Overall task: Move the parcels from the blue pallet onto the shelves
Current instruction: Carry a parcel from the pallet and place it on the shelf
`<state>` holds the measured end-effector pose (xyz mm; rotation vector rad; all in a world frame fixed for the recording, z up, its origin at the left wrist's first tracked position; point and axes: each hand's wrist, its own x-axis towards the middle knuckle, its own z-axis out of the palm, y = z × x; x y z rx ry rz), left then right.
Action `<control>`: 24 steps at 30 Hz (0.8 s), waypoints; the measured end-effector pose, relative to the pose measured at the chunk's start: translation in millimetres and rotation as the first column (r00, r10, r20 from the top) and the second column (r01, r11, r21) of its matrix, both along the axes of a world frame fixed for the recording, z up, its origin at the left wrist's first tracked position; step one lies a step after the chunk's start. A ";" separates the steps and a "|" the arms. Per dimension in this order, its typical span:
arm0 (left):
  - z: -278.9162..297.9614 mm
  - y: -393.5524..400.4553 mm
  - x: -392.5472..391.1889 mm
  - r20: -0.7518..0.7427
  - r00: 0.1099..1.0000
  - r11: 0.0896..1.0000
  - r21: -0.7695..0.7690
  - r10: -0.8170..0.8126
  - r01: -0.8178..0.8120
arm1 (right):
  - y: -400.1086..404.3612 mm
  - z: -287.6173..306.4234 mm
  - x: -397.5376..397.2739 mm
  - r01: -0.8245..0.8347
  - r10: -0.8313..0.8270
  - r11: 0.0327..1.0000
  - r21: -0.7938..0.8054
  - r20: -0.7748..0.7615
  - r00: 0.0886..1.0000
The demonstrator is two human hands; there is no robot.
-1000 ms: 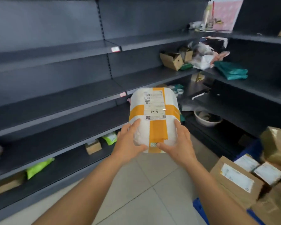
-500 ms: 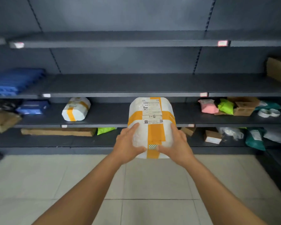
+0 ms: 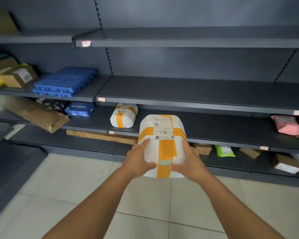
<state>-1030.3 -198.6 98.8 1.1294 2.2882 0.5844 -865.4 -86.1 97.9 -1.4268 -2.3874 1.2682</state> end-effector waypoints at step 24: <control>-165.0 205.7 -218.8 -0.008 1.000 0.986 -0.167 -0.019 0.017 | 209.5 -173.4 -223.3 -0.110 0.114 0.987 -0.119 0.029 0.993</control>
